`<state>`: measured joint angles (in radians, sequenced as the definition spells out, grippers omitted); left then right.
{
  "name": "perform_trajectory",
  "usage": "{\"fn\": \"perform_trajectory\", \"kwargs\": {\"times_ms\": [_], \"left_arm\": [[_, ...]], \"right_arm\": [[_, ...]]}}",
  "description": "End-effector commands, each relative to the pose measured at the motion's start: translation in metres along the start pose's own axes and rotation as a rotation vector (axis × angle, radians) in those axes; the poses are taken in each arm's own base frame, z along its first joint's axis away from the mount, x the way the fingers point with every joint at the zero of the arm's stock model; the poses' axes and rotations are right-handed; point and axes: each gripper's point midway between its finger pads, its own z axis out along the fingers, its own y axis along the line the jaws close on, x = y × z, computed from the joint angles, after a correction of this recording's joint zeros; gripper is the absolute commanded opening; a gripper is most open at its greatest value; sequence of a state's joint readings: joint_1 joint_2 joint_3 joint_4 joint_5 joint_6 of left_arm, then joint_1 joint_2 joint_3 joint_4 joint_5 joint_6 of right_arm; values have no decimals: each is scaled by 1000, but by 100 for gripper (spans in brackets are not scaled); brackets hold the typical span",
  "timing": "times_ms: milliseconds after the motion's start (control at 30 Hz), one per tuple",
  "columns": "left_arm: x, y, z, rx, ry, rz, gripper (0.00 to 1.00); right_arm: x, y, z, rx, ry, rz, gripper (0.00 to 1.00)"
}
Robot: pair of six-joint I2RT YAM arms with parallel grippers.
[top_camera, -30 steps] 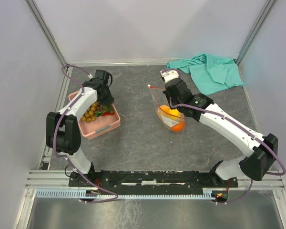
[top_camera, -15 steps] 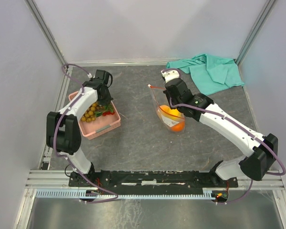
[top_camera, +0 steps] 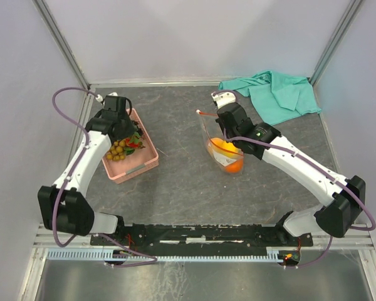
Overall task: Place the food in the zip-top bag and seal the zipper
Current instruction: Pick up the fake fruit from the bin.
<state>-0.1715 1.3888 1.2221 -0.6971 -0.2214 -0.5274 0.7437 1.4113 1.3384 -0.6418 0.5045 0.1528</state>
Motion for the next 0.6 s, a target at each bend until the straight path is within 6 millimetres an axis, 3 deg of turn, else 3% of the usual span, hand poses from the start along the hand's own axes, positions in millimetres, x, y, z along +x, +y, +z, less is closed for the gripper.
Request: {"fn": "perform_trajectory", "kwargs": {"times_ms": [0,333,567], "left_arm": [[-20,-28,-32,186,-89,-3,3],[-24,-89,-106,640,-189,-19,3],[-9,-145,-160,907,-208,-30,3]], "right_arm": [[-31,-13,-13,36,-100,45,1],[-35,3,-8,-35,-122,75,2],[-36,15,-4,-84,-130,95,2]]}}
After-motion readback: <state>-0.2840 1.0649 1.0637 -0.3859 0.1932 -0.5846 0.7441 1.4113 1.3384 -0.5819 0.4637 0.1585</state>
